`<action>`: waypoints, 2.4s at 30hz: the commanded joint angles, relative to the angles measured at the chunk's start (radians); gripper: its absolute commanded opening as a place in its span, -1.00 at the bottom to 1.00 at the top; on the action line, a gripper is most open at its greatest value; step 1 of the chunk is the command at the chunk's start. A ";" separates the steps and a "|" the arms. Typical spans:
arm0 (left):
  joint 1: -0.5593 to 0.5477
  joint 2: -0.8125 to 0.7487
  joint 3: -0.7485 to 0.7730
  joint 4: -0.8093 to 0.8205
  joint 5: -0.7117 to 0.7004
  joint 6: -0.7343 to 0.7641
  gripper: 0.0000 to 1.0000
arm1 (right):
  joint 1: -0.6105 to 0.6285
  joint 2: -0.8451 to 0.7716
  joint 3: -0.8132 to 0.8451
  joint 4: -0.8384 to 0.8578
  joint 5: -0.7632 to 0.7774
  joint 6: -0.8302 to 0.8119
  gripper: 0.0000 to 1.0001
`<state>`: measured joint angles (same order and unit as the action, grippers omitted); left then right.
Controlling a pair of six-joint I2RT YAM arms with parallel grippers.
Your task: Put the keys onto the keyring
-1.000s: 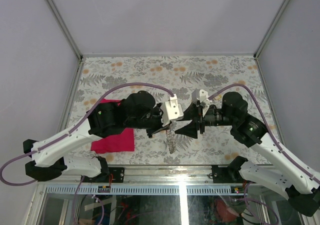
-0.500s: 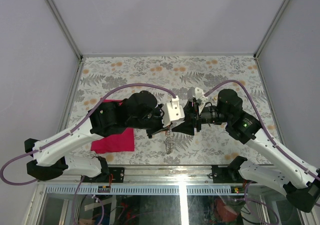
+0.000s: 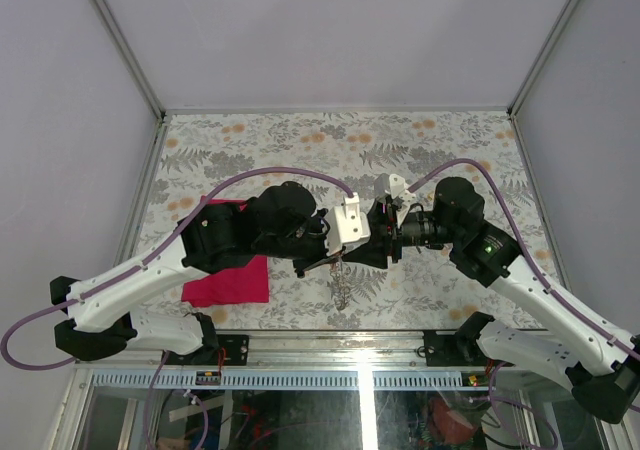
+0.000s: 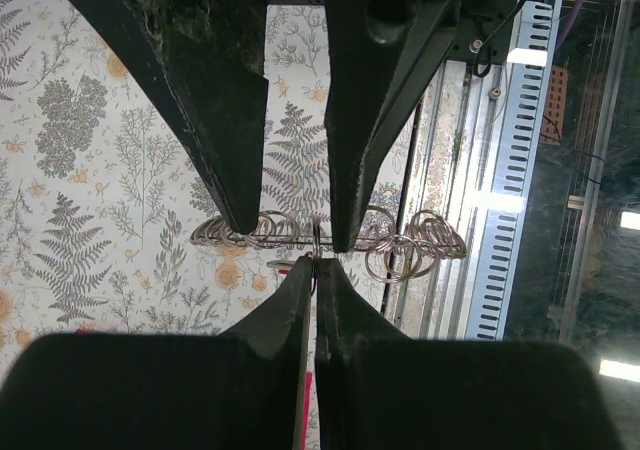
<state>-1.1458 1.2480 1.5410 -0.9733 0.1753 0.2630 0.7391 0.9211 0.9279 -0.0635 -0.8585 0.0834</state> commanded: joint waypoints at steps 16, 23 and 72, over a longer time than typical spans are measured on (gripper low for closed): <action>-0.008 0.005 0.054 0.025 0.012 0.010 -1.00 | 0.006 0.011 -0.005 0.072 -0.038 0.015 -0.14; -0.009 -0.001 0.057 0.025 0.010 0.004 -1.00 | 0.006 0.011 -0.011 0.070 -0.038 0.013 -0.12; -0.008 -0.210 -0.168 0.345 0.128 -0.074 -0.68 | 0.006 -0.093 0.022 0.247 -0.163 0.150 -1.00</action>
<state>-1.1511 1.0424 1.3739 -0.6903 0.2920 0.1955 0.7418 0.8558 0.9092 0.0929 -0.9909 0.2073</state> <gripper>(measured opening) 0.187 0.011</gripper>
